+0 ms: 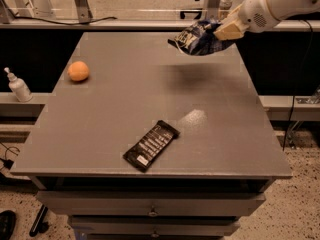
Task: Move blue chip bag near rxbar chocolate
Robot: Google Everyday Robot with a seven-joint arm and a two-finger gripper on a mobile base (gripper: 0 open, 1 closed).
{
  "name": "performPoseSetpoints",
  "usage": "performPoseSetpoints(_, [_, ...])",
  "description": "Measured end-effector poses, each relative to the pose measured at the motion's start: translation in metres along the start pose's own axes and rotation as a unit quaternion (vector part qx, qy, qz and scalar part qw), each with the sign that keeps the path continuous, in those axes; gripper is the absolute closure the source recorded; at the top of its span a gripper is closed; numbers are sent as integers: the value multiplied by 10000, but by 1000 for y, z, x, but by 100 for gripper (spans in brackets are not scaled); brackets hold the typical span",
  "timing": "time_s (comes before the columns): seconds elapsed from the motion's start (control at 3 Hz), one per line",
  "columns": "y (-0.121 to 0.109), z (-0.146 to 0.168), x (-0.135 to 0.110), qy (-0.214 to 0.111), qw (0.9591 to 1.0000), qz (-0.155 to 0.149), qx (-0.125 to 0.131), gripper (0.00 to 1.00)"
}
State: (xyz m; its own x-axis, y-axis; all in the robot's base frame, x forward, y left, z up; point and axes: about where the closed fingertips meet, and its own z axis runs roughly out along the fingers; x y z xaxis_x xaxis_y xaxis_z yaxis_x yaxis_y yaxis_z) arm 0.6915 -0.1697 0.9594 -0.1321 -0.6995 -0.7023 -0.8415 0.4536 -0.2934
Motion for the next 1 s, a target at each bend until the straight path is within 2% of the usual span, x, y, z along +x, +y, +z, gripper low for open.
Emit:
performPoseSetpoints(0.33, [54, -20, -11, 6, 9992, -141, -370, 100])
performPoseSetpoints(0.67, [108, -30, -20, -10, 9969, -244, -751, 100])
performPoseSetpoints(1.0, [151, -31, -23, -7, 9937, -317, -1074, 100])
